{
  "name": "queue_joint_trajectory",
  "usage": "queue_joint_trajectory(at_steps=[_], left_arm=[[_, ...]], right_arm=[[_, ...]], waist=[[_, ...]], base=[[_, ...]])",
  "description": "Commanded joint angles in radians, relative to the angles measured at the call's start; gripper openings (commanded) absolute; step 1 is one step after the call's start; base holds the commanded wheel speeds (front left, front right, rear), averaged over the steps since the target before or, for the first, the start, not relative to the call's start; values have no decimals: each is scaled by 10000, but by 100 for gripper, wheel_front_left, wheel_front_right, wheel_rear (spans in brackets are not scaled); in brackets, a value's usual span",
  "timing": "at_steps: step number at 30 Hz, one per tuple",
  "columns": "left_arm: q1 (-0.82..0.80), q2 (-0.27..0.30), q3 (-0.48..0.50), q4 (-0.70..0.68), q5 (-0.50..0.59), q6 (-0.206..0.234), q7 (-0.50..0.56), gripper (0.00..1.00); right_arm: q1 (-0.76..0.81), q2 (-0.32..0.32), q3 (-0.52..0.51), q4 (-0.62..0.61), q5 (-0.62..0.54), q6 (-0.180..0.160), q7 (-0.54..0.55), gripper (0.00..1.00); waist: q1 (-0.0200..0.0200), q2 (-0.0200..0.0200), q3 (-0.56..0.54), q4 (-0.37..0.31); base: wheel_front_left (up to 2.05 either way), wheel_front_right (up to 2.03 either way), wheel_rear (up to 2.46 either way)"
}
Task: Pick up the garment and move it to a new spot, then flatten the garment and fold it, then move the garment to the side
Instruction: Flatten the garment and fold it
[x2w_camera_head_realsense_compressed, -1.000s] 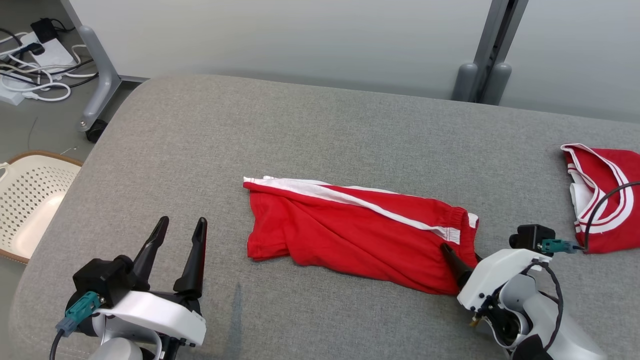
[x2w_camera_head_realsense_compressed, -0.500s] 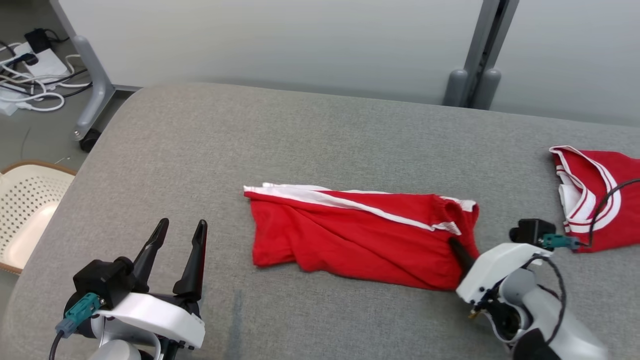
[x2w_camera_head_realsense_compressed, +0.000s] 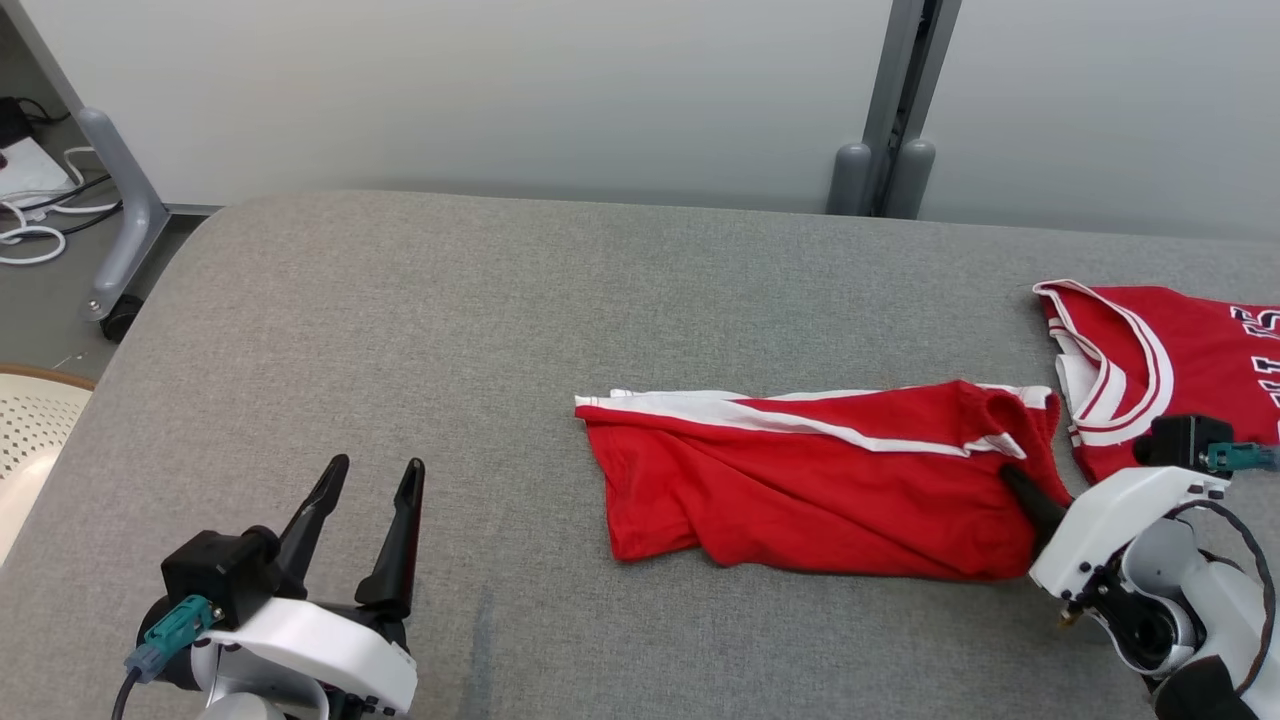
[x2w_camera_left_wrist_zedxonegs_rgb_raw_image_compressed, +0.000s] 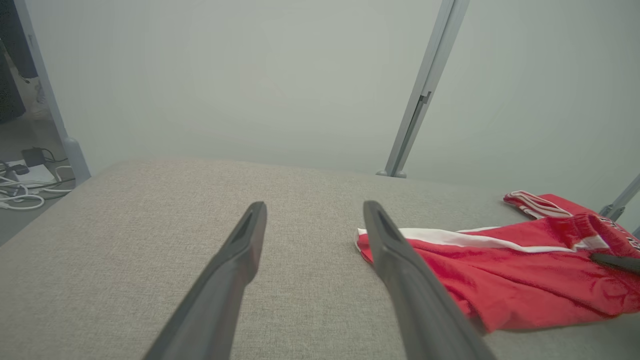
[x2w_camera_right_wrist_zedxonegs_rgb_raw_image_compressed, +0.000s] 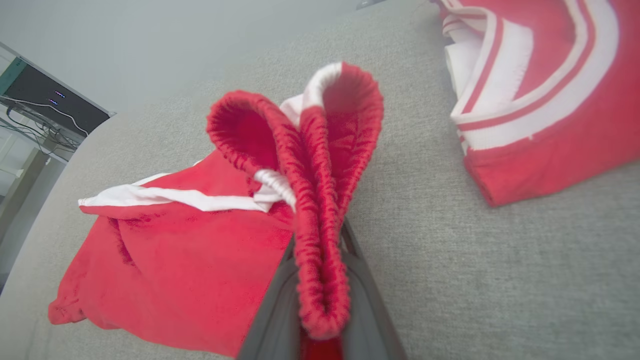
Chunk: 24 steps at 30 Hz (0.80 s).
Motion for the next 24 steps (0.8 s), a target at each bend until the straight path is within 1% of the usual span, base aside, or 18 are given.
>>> queue_joint_trajectory(at_steps=[1, 6, 8, 14, 18, 24], left_arm=[[40, 25, 2, -3, -55, 33, 21, 100], [-68, -20, -36, 51, -69, -31, 65, 100], [-81, -28, -46, 80, -74, -32, 52, 100], [-162, -91, -96, 198, -117, -95, 63, 100], [-277, -161, -151, 278, -122, -172, 51, 100], [-380, -329, -223, 484, -126, -275, 13, 100]], right_arm=[[132, 96, -135, -529, 274, 9, 226, 0], [409, 413, -579, -1778, 1132, 14, 760, 0], [466, 490, -624, -1987, 1251, 14, 870, 0], [622, 1080, -885, -3014, 2050, 16, 1591, 0], [442, 1582, -1113, -3164, 2602, 16, 1967, 0], [-18, 2102, -1119, -2575, 2721, 16, 2044, 0]], waist=[[0, -1, 31, -22], [0, -1, 122, 101], [0, -1, 132, 153], [0, -1, 209, 539], [0, -1, 318, 870], [0, -1, 500, 1452]], base=[[0, 0, 0], [0, 0, 0], [0, 0, 0], [0, 0, 0], [0, 0, 0], [0, 0, 0]])
